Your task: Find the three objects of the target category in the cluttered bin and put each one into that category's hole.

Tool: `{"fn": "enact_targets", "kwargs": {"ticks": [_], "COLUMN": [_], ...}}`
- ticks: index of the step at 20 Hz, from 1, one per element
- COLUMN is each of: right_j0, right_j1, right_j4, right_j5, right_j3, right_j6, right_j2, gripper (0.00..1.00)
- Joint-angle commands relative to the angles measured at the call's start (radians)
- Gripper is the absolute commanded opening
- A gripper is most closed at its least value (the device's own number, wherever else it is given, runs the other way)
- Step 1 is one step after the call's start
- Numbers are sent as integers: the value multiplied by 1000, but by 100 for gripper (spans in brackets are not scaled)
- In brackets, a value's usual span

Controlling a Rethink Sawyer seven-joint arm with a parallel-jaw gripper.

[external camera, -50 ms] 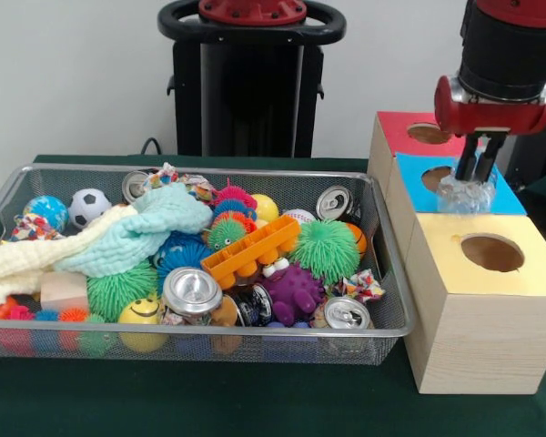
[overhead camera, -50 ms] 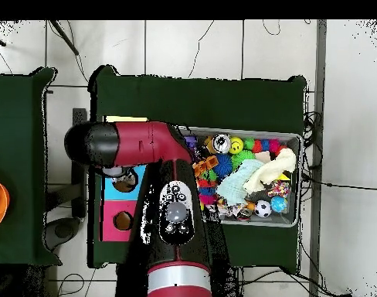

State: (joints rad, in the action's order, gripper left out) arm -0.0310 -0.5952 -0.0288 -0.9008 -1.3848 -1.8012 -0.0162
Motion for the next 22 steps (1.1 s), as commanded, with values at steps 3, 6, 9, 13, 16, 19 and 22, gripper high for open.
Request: {"fn": "enact_targets", "kwargs": {"ticks": [3,6,9,13,16,19,22], "right_j0": [55,61,57,54,54,57,60], "right_j1": [85,96,100,94,72,50,39], "right_j4": [-114,-133,-126,-127,-124,-125,-127], "right_j5": [83,84,91,76,37,0,-31], "right_j3": [-116,-125,-127,-130,-138,-147,-148], "right_j6": [-211,-194,-171,-155,-136,-123,-113], "right_j2": [-56,-55,-47,-42,-42,-42,-45], "gripper": [0,0,0,0,0,0,0]}}
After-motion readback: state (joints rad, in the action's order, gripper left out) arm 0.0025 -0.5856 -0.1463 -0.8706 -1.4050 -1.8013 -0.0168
